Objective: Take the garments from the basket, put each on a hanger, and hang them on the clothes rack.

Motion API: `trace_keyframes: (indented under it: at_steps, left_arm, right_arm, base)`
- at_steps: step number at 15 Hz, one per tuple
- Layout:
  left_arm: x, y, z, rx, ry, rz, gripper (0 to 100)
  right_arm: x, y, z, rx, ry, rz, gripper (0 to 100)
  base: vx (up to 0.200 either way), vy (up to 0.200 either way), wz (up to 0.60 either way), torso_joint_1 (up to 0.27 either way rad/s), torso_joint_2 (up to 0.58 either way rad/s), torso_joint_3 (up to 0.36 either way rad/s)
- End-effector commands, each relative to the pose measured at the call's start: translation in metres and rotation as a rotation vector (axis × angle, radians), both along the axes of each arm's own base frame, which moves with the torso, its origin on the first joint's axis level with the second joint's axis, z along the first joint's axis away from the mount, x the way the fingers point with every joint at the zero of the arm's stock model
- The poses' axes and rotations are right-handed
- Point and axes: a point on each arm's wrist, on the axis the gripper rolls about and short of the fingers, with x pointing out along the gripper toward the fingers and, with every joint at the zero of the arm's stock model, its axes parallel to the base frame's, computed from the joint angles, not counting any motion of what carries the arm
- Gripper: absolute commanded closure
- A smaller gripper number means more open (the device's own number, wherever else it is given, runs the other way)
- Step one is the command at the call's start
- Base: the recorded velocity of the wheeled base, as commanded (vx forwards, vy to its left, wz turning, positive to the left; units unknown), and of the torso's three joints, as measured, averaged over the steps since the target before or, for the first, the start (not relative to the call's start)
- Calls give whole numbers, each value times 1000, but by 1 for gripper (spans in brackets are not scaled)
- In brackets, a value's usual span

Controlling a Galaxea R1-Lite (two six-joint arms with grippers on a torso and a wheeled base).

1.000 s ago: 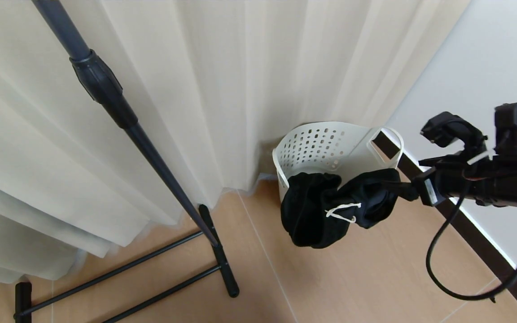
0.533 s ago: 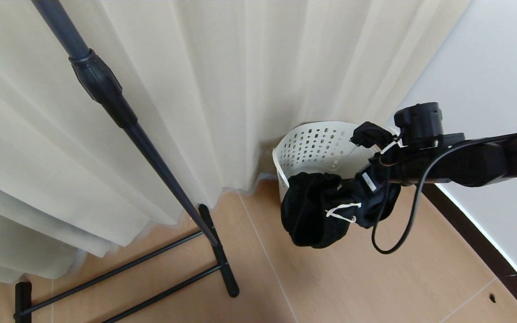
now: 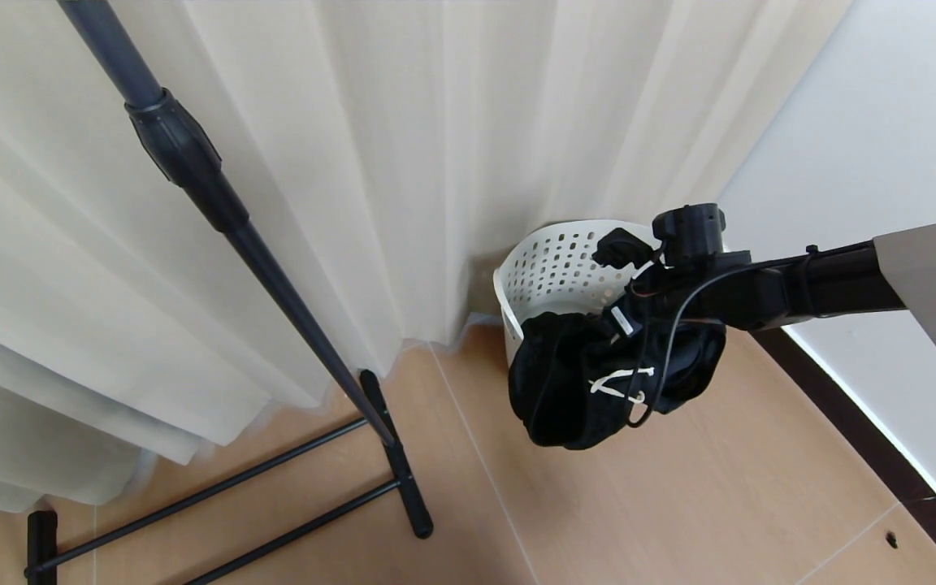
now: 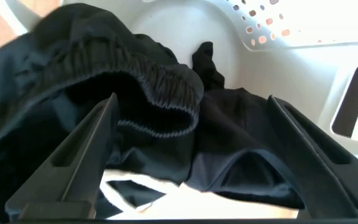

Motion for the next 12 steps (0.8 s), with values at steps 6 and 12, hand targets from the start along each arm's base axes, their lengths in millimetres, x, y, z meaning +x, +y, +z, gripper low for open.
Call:
trace_keyframes:
  at_steps: [6, 12]
  left_arm:
    - [0, 0, 0, 0, 0, 1, 0]
    - [0, 0, 0, 0, 0, 1, 0]
  right_arm:
    - [15, -1, -27, -19, 15, 8, 0]
    - [25, -4, -44, -21, 31, -6, 0]
  base:
    - [0, 0, 0, 0, 0, 0]
    - [0, 0, 0, 0, 0, 0]
